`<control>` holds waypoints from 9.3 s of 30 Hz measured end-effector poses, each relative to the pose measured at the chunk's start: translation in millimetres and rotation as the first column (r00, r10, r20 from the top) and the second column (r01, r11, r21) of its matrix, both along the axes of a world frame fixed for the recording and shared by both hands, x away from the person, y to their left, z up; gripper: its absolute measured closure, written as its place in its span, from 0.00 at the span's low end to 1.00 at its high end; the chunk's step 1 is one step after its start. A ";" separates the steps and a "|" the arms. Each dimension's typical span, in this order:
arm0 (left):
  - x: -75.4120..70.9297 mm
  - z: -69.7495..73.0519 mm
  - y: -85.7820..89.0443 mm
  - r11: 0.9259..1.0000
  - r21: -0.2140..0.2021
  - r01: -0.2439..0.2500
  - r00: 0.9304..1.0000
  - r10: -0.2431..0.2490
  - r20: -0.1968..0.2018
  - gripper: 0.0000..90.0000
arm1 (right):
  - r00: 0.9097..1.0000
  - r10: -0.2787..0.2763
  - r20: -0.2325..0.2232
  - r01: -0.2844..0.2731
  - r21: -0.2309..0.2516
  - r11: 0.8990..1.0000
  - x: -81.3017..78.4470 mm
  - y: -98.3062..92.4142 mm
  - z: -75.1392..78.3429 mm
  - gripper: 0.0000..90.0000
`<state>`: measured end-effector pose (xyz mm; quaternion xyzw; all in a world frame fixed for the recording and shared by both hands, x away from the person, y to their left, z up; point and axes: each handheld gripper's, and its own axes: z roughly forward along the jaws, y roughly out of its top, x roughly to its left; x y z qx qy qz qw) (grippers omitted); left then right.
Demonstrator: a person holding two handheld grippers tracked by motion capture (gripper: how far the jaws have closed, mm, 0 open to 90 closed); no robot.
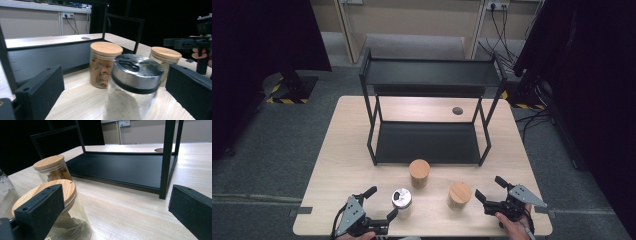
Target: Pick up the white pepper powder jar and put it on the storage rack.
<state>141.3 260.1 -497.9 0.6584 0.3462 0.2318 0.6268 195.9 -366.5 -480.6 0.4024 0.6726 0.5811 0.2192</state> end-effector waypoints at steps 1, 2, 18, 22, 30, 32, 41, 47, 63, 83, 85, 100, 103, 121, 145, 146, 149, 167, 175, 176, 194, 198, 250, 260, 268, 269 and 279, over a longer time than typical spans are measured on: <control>0.0 0.0 0.0 1.000 0.000 0.000 1.000 0.000 0.000 0.01 | 1.000 0.000 0.000 0.000 0.000 1.000 0.0 0.0 0.0 0.00; 0.2 0.1 -0.8 1.000 0.005 0.004 1.000 -0.004 -0.001 0.01 | 1.000 0.000 0.001 0.000 0.000 1.000 0.0 0.0 0.0 0.00; 6.9 0.1 -18.4 0.997 0.057 0.060 0.998 -0.059 -0.028 0.01 | 1.000 -0.002 0.000 0.002 -0.002 1.000 1.4 0.4 -0.3 0.00; 10.3 2.0 -22.3 0.996 0.073 0.057 0.998 -0.055 -0.029 0.02 | 1.000 -0.003 0.000 0.003 0.000 1.000 1.5 0.2 -0.3 0.00; 13.4 5.9 -30.0 0.993 0.108 0.051 0.998 -0.047 -0.038 0.03 | 1.000 -0.002 -0.002 0.002 -0.002 1.000 2.1 0.7 -0.4 0.00; 14.7 6.1 -31.2 0.992 0.115 0.048 0.998 -0.044 -0.039 0.03 | 1.000 -0.002 -0.001 0.002 -0.002 1.000 2.1 0.8 -0.3 0.00; 23.0 10.2 -39.7 0.985 0.165 0.043 0.997 -0.033 -0.064 0.10 | 1.000 -0.005 0.000 0.005 0.002 1.000 1.6 0.5 -0.3 0.00; 22.9 10.6 -43.9 0.979 0.198 0.040 0.997 -0.027 -0.067 0.21 | 1.000 -0.005 0.004 0.005 0.005 1.000 1.1 0.4 -0.5 0.00; 23.5 12.8 -38.1 0.982 0.186 0.028 0.998 -0.019 -0.053 0.34 | 1.000 0.000 0.005 0.000 0.009 1.000 1.7 -0.3 -1.1 0.00; 38.8 29.9 -32.3 0.982 0.184 -0.032 0.997 0.045 -0.064 0.34 | 1.000 -0.001 0.003 0.001 0.009 1.000 2.4 -0.5 -1.1 0.00; 41.5 33.8 -31.7 0.982 0.186 -0.041 0.997 0.053 -0.060 0.34 | 1.000 -0.002 0.003 0.002 0.009 1.000 2.3 -0.6 -1.0 0.00; 65.9 45.8 -37.9 0.980 0.184 -0.075 0.994 0.088 -0.069 0.34 | 1.000 -0.004 0.005 0.004 0.009 1.000 2.7 -1.0 -0.8 0.00; 73.4 49.8 -39.3 0.980 0.181 -0.078 0.993 0.092 -0.069 0.34 | 1.000 -0.006 0.004 0.005 0.011 1.000 2.3 -1.5 -0.4 0.00; 108.1 57.3 -53.4 0.970 0.190 -0.151 0.985 0.164 -0.053 0.34 | 1.000 -0.003 0.004 0.003 0.012 1.000 2.6 -2.1 -0.6 0.00; 165.1 55.7 -81.2 0.950 0.208 -0.234 0.966 0.252 -0.063 0.34 | 1.000 -0.003 0.005 0.003 0.019 1.000 2.2 -4.5 -0.8 0.00; 166.9 55.7 -82.3 0.949 0.210 -0.236 0.965 0.254 -0.063 0.34 | 1.000 -0.003 0.005 0.003 0.019 1.000 2.3 -4.4 -0.8 0.00; 171.4 56.1 -85.0 0.945 0.218 -0.245 0.963 0.263 -0.060 0.34 | 1.000 -0.001 0.004 0.001 0.018 1.000 2.6 -4.3 -0.8 0.00; 190.9 43.6 -97.3 0.924 0.223 -0.311 0.941 0.333 -0.064 0.34 | 1.000 0.004 0.002 -0.004 0.019 1.000 3.5 -4.6 -1.3 0.00; 195.8 40.9 -99.4 0.918 0.223 -0.327 0.935 0.349 -0.066 0.34 | 1.000 0.006 0.002 -0.006 0.020 1.000 3.7 -4.7 -1.4 0.00; 196.2 40.4 -99.5 0.917 0.223 -0.330 0.934 0.351 -0.066 0.34 | 1.000 0.006 0.002 -0.006 0.020 1.000 3.8 -4.7 -1.4 0.00; 206.7 33.8 -106.6 0.909 0.222 -0.352 0.923 0.377 -0.083 0.34 | 1.000 0.009 0.001 -0.009 0.018 1.000 4.2 -5.2 -1.6 0.00; 207.6 30.3 -106.7 0.908 0.221 -0.356 0.919 0.383 -0.089 0.34 | 1.000 0.009 0.002 -0.010 0.019 1.000 4.1 -5.3 -1.6 0.00; 164.6 43.8 -94.6 0.937 0.168 -0.306 0.947 0.317 -0.042 0.01 | 1.000 0.005 0.004 -0.005 0.021 1.000 3.3 -5.1 -1.5 0.00; 146.7 46.4 -87.3 0.949 0.155 -0.276 0.957 0.286 -0.047 0.01 | 1.000 0.004 0.004 -0.005 0.022 1.000 3.2 -5.1 -1.2 0.00; 131.5 49.9 -79.2 0.957 0.140 -0.254 0.962 0.265 -0.061 0.01 | 1.000 0.004 0.004 -0.004 0.022 1.000 3.3 -4.9 -1.1 0.00; 130.2 49.9 -78.4 0.957 0.139 -0.254 0.963 0.264 -0.060 0.01 | 1.000 0.004 0.005 -0.004 0.022 1.000 3.1 -4.7 -1.1 0.00; 113.6 49.0 -65.7 0.962 0.118 -0.247 0.965 0.255 -0.057 0.01 | 1.000 0.005 0.006 -0.005 0.021 1.000 3.4 -4.2 -1.2 0.00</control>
